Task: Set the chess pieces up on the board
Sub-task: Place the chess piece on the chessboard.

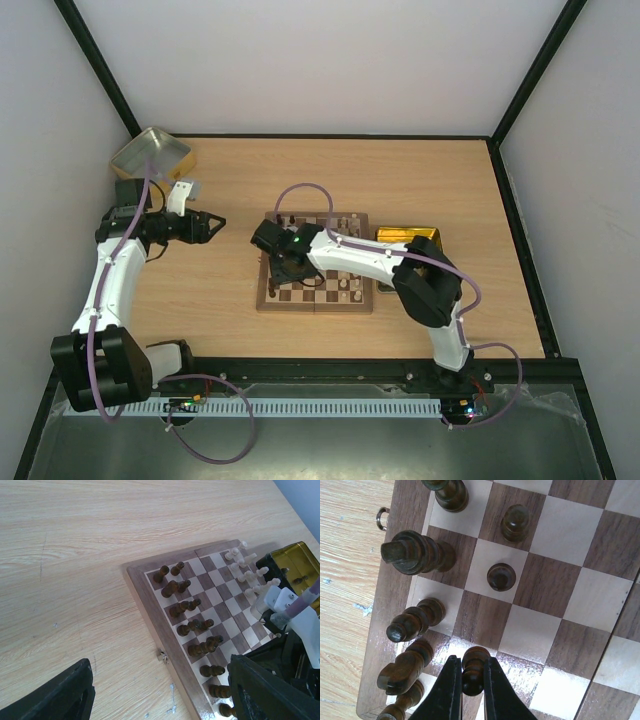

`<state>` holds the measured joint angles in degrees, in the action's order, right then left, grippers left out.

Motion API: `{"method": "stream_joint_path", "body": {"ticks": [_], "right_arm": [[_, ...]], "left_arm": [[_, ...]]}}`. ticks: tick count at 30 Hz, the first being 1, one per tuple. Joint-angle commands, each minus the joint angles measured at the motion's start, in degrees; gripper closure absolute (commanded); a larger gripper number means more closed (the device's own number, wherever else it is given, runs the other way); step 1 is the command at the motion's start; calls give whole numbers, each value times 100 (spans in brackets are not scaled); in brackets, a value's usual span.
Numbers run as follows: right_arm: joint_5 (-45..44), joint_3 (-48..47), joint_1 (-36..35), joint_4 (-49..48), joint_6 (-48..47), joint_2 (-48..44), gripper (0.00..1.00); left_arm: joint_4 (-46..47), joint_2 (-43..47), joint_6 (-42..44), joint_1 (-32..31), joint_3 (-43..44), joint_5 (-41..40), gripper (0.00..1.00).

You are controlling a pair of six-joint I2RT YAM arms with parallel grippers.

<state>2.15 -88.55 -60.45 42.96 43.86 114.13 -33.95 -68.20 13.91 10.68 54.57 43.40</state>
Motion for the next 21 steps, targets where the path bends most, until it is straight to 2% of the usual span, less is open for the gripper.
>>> {"method": "stream_joint_path", "body": {"ticks": [1, 21], "right_arm": [[19, -188, 35, -15, -100, 145, 98], [-30, -189, 170, -130, -114, 320, 98]], "left_arm": [[-23, 104, 49, 31, -51, 72, 27], [-40, 105, 80, 29, -69, 124, 27]]}}
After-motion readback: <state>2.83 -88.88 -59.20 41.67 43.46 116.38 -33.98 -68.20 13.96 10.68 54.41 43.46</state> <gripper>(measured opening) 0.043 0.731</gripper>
